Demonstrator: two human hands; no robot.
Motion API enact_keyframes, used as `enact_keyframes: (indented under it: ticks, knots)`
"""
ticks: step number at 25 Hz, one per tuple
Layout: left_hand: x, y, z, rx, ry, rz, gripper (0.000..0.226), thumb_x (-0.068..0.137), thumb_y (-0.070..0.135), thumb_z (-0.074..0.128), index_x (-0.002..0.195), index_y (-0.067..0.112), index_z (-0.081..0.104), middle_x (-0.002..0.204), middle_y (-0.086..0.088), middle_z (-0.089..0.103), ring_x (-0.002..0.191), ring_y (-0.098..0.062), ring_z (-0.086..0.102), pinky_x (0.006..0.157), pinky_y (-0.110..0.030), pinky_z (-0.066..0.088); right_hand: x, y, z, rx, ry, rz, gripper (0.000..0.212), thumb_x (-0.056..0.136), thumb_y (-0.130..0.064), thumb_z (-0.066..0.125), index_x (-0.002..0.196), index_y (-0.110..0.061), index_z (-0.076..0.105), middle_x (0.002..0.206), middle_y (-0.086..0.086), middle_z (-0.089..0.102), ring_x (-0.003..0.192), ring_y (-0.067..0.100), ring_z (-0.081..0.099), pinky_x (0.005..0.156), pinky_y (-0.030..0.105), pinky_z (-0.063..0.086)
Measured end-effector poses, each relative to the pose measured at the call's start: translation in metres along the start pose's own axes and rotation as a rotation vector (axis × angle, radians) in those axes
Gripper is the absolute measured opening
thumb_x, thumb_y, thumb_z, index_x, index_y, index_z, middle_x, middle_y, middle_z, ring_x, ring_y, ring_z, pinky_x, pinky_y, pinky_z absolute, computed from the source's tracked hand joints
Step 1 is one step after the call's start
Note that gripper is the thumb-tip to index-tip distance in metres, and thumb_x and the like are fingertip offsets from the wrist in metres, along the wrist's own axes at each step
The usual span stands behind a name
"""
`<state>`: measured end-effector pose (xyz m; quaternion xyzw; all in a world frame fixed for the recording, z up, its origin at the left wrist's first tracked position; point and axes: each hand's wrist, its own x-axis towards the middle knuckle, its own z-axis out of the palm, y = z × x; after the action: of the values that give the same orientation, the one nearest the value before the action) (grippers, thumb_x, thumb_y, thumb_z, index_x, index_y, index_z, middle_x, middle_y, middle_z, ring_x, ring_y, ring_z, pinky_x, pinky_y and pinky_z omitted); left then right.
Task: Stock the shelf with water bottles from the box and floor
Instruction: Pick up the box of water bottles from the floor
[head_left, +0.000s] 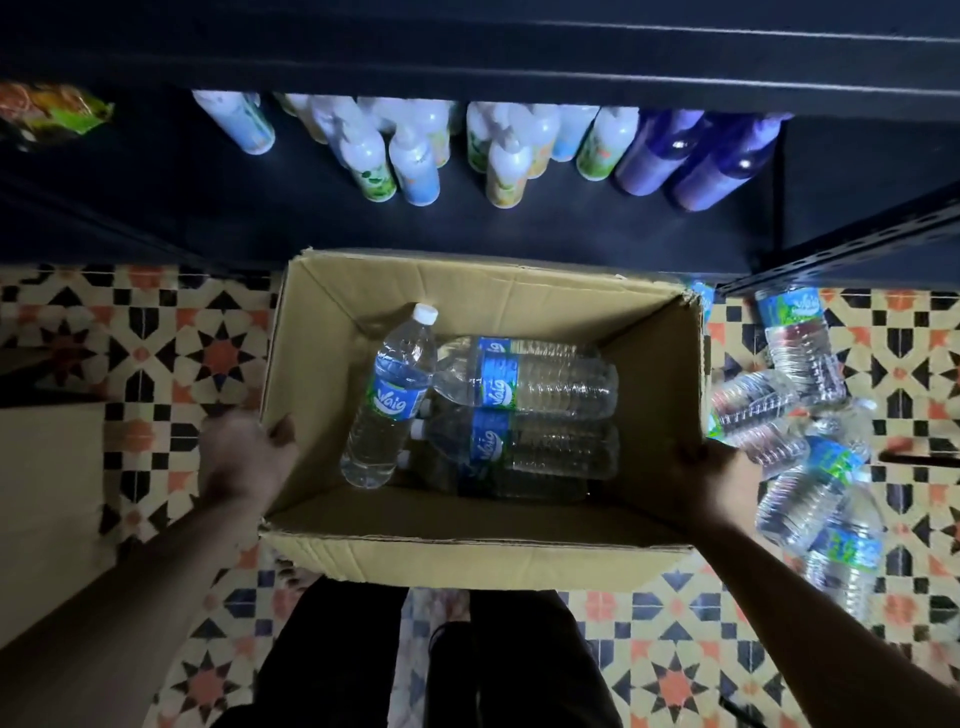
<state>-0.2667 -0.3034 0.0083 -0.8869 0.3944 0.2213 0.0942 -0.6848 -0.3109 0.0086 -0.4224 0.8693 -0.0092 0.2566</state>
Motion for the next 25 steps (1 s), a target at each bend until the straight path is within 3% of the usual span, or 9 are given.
enact_keyframes:
  ticks: [6, 14, 18, 25]
  knots:
    - [0.0, -0.004, 0.009, -0.028, 0.054, 0.061, 0.044, 0.091, 0.032, 0.065, 0.069, -0.006, 0.064, 0.068, -0.024, 0.064, 0.073, -0.038, 0.065, 0.068, -0.04, 0.053, 0.008, 0.001, 0.006, 0.004, 0.012, -0.032, 0.034, 0.089, -0.017, 0.067, 0.074, 0.013, 0.064, 0.074, 0.038, 0.062, 0.072, 0.048, 0.063, 0.06, 0.035, 0.035]
    - [0.013, 0.006, 0.013, -0.069, 0.11, 0.075, 0.045, 0.093, 0.035, 0.06, 0.078, -0.007, 0.065, 0.074, -0.025, 0.065, 0.075, -0.039, 0.065, 0.066, -0.041, 0.053, 0.026, -0.011, 0.011, -0.012, 0.054, -0.085, 0.034, 0.091, -0.02, 0.064, 0.079, 0.013, 0.066, 0.078, 0.037, 0.064, 0.075, 0.048, 0.064, 0.065, 0.044, 0.048]
    - [0.021, 0.011, 0.019, -0.068, 0.101, 0.0, 0.05, 0.095, 0.045, 0.056, 0.093, -0.004, 0.062, 0.092, -0.029, 0.062, 0.087, -0.041, 0.062, 0.072, -0.047, 0.056, 0.03, -0.014, 0.014, -0.006, 0.108, -0.141, 0.033, 0.089, -0.017, 0.067, 0.077, 0.015, 0.065, 0.076, 0.038, 0.064, 0.073, 0.051, 0.064, 0.066, 0.047, 0.048]
    - [0.028, 0.018, 0.022, 0.026, 0.081, 0.09, 0.051, 0.099, 0.045, 0.045, 0.09, -0.003, 0.059, 0.087, -0.026, 0.062, 0.087, -0.038, 0.062, 0.078, -0.049, 0.055, 0.046, -0.021, 0.013, -0.026, 0.071, -0.158, 0.035, 0.092, -0.02, 0.063, 0.086, 0.013, 0.067, 0.084, 0.036, 0.067, 0.08, 0.048, 0.065, 0.072, 0.047, 0.049]
